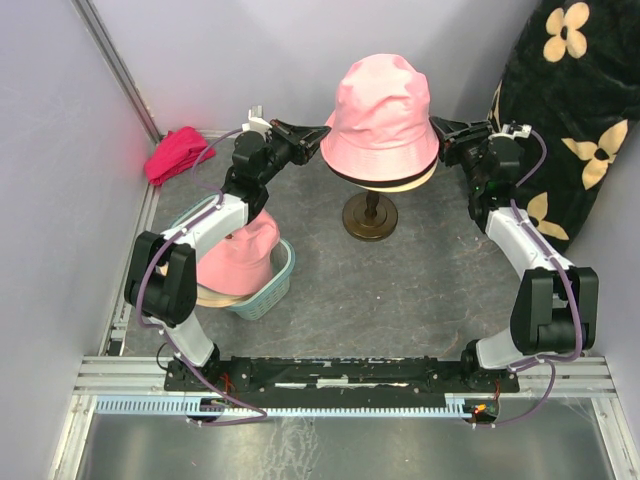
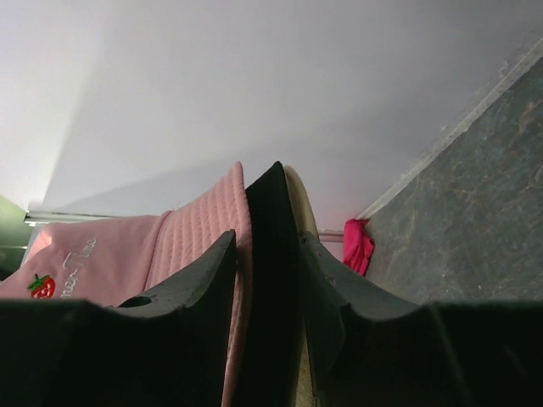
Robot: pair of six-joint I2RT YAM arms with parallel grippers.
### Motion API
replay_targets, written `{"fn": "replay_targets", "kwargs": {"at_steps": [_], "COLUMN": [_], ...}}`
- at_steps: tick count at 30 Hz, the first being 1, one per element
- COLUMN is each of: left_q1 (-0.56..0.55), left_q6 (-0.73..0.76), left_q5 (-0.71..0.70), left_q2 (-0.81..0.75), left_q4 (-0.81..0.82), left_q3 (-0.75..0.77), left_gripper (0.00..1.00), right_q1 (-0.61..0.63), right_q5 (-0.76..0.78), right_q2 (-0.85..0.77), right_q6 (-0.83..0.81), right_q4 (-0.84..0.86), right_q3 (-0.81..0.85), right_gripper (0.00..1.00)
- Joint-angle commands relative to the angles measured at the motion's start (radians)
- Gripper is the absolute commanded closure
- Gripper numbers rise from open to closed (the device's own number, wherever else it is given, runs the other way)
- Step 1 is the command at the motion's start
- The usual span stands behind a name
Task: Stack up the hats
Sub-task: Stack the hat on the hat.
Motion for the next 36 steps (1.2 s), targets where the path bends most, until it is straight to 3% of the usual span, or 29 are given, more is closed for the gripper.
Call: {"fn": "replay_targets", "kwargs": {"at_steps": [1,10,18,27,36], "left_q1": [0.011,0.011,0.011,0.006,-0.002], "left_q6": [0.051,0.049,0.055,0.053,0.055], "left_q5": [0.013,0.015,0.016,0.019,0.021], "left_q2": [0.011,-0.005,-0.01,-0.006,-0.001], "left_q4": [-0.029,-0.03,-0.046,-0.045,-0.047], "left_q3": [-0.019,-0.032,-0.025,-0.029,-0.019], "left_gripper": [0.91,0.91,0.93,0.94,0.95], "right_q1": [-0.01,-0.021,-0.022,-0.006,0.051], "right_q5": [0.044,0.175,0.136,0.051,0.059], "right_q2": [-0.077,-0.305,-0.451,-0.493,-0.489], "right_q6": [-0.04,-0.138,-0.14,-0.057,-0.049], "right_q4": [-0.025,-0.214,-0.342,-0.348,-0.33], "right_q3": [0.01,-0.059,-0.116,-0.16,-0.158], "right_gripper": [0.56,0.51,0.5,0.49,0.49]}}
